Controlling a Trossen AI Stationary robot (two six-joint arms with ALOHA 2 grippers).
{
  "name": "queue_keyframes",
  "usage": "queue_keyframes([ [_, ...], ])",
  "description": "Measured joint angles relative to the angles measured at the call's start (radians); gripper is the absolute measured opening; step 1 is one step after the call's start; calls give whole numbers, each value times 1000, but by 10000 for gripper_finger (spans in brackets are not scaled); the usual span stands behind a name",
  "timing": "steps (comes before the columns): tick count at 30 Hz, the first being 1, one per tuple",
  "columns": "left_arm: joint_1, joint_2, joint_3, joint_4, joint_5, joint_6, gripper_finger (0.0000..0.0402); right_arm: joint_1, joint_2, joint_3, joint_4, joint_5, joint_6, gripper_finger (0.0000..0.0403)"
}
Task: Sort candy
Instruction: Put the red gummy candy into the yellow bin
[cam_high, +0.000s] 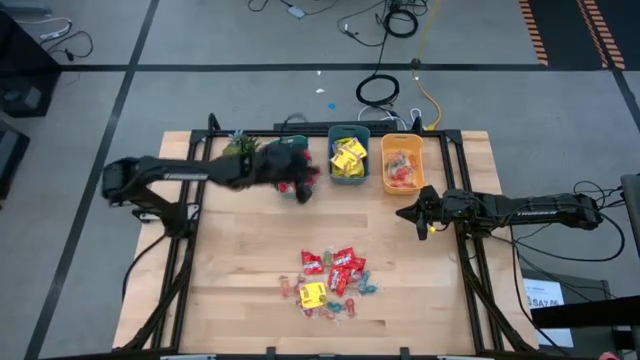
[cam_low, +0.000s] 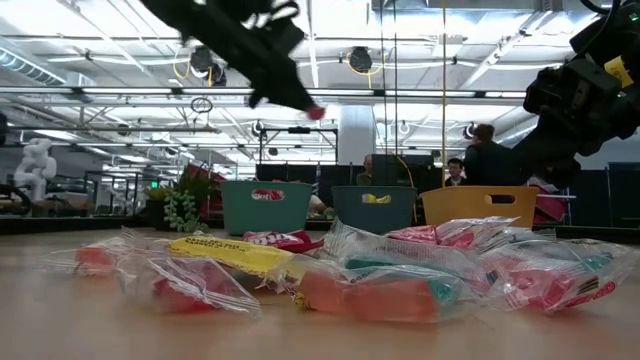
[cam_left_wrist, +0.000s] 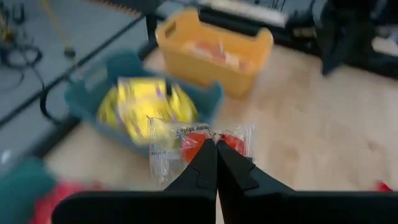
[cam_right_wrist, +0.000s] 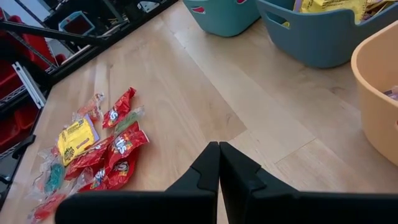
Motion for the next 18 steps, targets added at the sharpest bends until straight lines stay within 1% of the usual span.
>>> queue_keyframes([
  [2,60,67,67,33,64,67,1,0,0,0,1,0,0,2],
  [4,99,149,149,28,131,130,1,0,0,0,1,0,0,2],
  [6,121,242,247,25,196,193,1,0,0,0,1,1,0,2],
  [10,134,426,468,33,285,295,0,0,0,0,1,2,0,2],
  [13,133,564,636,31,324,349,0,0,0,0,1,4,0,2],
  [18,124,759,873,26,370,354,0,0,0,0,0,7,12,2],
])
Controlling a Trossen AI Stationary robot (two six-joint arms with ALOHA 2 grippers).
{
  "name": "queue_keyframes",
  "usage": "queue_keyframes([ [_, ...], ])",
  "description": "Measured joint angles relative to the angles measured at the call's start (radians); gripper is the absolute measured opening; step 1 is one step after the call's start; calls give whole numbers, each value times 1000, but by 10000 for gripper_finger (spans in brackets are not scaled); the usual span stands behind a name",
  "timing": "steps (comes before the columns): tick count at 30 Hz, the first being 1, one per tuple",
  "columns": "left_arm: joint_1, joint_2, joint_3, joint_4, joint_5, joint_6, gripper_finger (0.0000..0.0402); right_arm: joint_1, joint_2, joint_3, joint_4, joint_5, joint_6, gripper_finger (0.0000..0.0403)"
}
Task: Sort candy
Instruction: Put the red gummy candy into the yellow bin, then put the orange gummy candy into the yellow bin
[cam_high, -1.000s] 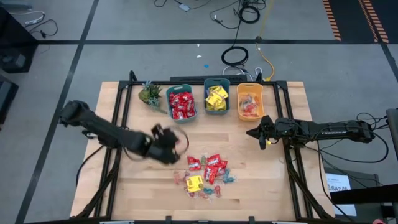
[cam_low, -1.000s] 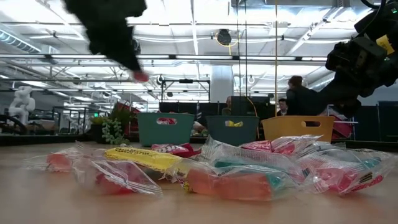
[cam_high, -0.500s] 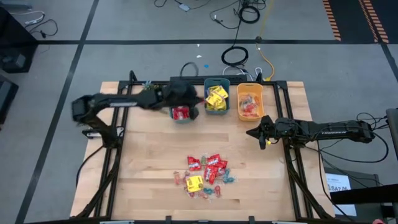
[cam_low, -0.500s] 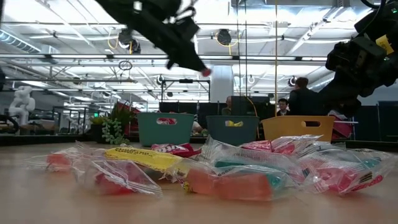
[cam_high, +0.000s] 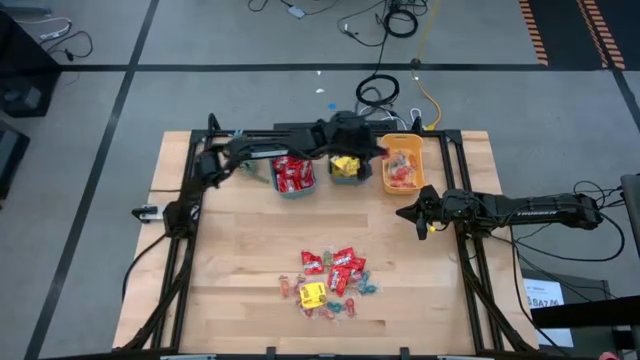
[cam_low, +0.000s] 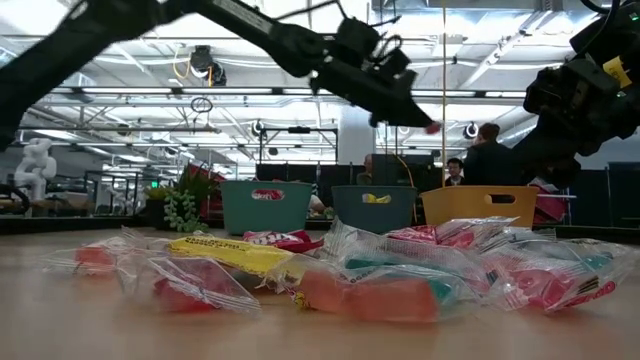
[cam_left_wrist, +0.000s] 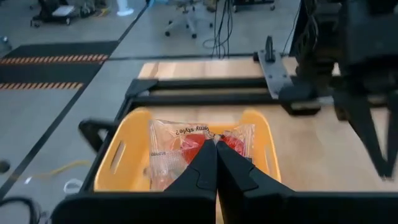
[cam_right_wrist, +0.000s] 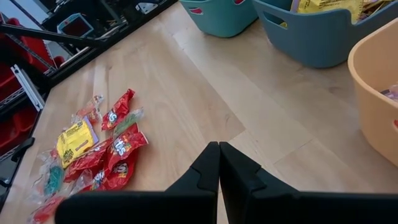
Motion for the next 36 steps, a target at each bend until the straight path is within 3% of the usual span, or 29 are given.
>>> queue_keyframes([
  [7,-41,202,223,0,-43,-4,7,0,0,0,0,0,14,2],
  [12,-63,265,287,0,-86,-8,55,0,0,0,0,1,52,2],
  [17,-79,267,287,-10,-132,-8,99,0,0,0,-1,17,66,2],
  [25,-80,249,287,-11,-148,-8,108,0,0,0,-1,17,66,2],
  [36,-87,66,288,-375,-174,-167,108,0,0,0,-1,17,65,2],
])
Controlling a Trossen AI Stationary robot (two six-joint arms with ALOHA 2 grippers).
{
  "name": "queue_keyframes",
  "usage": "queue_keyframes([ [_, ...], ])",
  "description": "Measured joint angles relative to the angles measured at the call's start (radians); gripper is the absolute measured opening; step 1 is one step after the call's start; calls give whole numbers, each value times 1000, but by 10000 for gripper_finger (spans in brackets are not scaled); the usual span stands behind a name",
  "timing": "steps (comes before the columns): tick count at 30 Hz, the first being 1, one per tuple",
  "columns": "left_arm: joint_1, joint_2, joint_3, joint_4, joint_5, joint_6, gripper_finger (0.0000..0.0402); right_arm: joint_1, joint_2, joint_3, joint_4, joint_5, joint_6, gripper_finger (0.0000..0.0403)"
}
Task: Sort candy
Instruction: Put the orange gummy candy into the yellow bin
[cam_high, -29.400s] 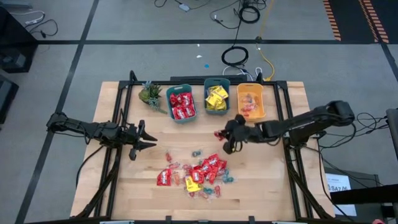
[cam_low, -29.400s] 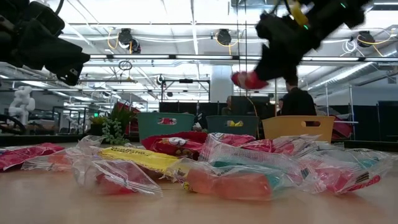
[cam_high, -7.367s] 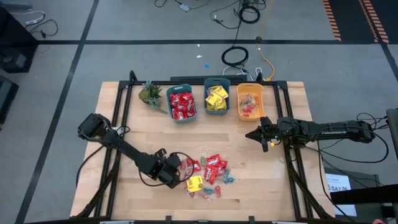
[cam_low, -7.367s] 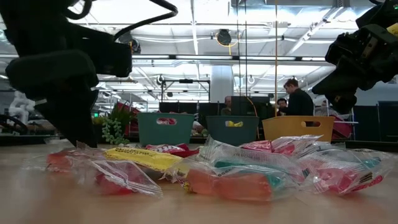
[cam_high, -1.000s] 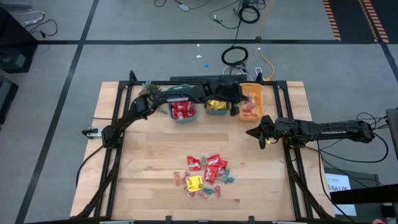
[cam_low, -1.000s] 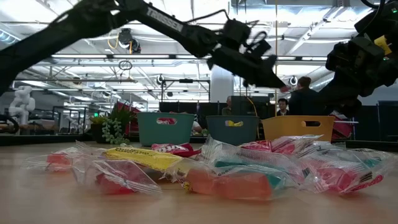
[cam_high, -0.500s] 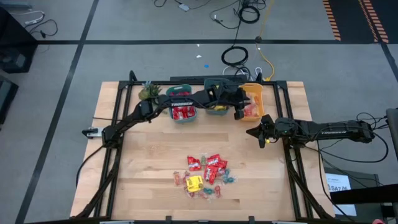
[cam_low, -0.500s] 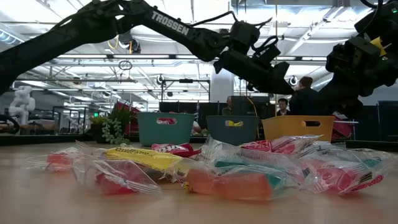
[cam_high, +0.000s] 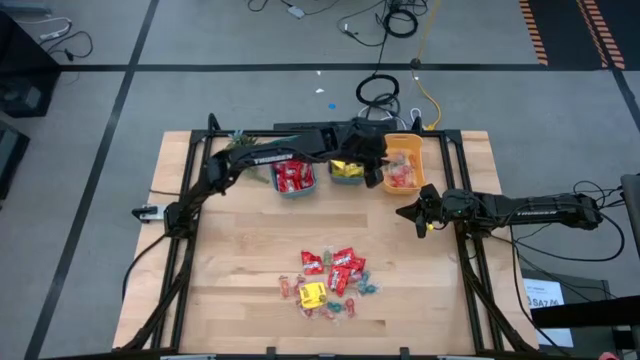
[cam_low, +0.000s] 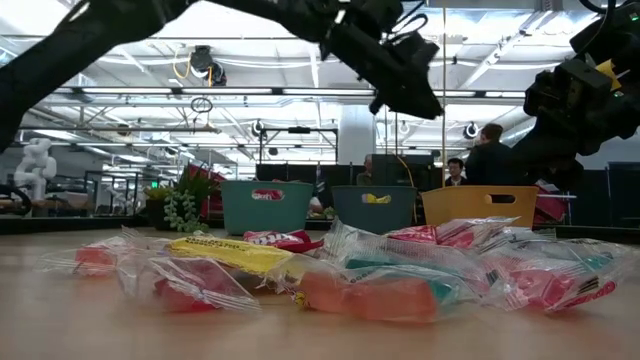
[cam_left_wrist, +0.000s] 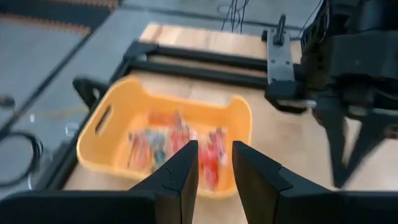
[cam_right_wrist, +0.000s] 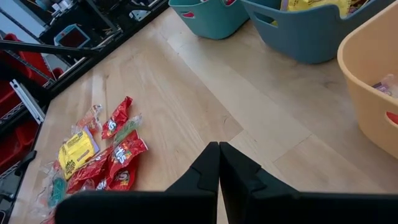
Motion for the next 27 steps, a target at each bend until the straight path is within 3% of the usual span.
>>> queue_keyframes([
  [3,-7,-37,-2,-95,-27,-55,103,0,0,0,0,0,0,2],
  [7,-37,-111,-84,-179,-196,-96,92,0,0,0,0,0,0,2],
  [14,-156,-350,-442,-141,-464,-230,76,0,0,0,0,-1,2,2],
  [21,-321,-632,-862,-103,-611,-648,75,0,0,0,0,-1,2,2],
  [27,-547,-753,-1036,-113,-777,-989,75,0,0,0,0,-1,-32,2],
])
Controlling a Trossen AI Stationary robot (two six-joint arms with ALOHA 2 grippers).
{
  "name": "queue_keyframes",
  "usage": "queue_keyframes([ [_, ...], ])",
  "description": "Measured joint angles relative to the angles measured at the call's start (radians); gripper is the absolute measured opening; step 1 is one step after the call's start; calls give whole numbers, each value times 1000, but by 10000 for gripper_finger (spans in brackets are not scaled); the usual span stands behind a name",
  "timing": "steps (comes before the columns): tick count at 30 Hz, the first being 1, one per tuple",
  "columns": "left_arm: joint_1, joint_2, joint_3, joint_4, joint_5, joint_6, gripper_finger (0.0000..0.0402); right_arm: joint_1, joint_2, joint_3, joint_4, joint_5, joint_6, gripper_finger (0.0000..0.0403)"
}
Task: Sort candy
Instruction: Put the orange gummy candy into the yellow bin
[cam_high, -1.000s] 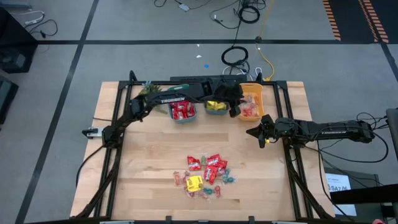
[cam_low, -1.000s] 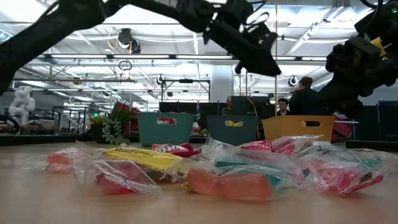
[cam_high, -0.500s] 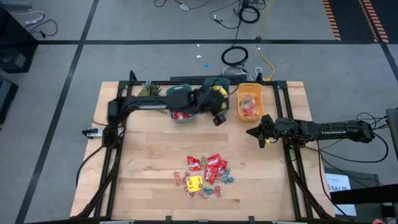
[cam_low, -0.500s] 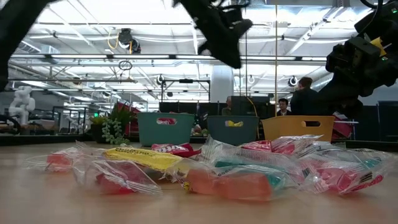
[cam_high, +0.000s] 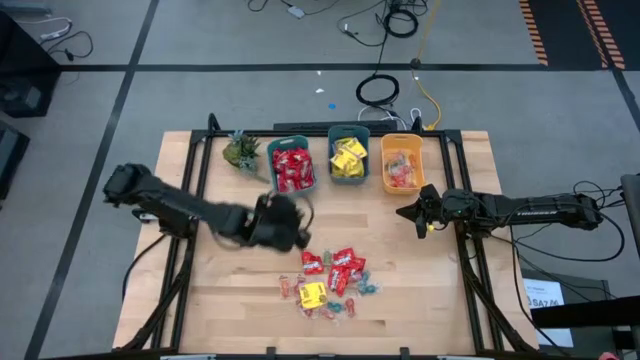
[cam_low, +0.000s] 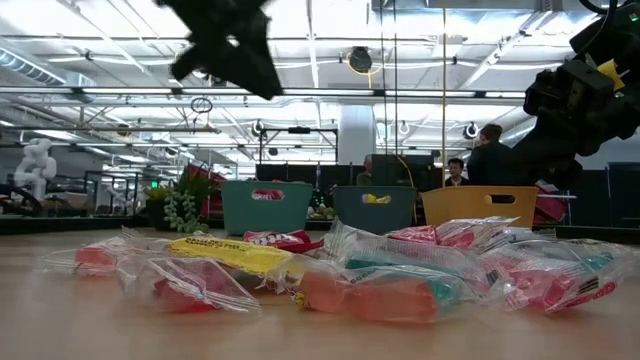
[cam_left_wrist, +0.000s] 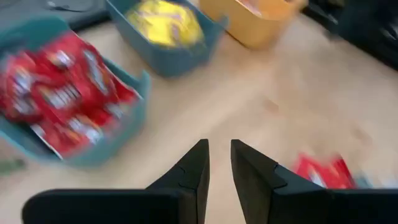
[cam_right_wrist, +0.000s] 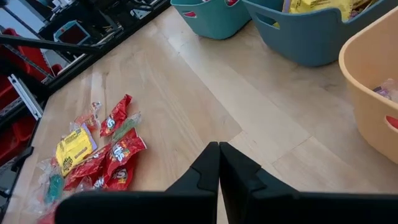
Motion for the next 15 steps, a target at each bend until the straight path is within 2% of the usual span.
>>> queue_keyframes([
  [7,-244,55,-18,-15,8,-27,75,0,0,0,0,0,-21,2],
  [11,-314,96,-18,-2,9,-2,75,0,0,0,0,0,-26,2],
  [15,-328,134,-18,-8,34,-36,81,0,0,0,0,-6,-42,2],
])
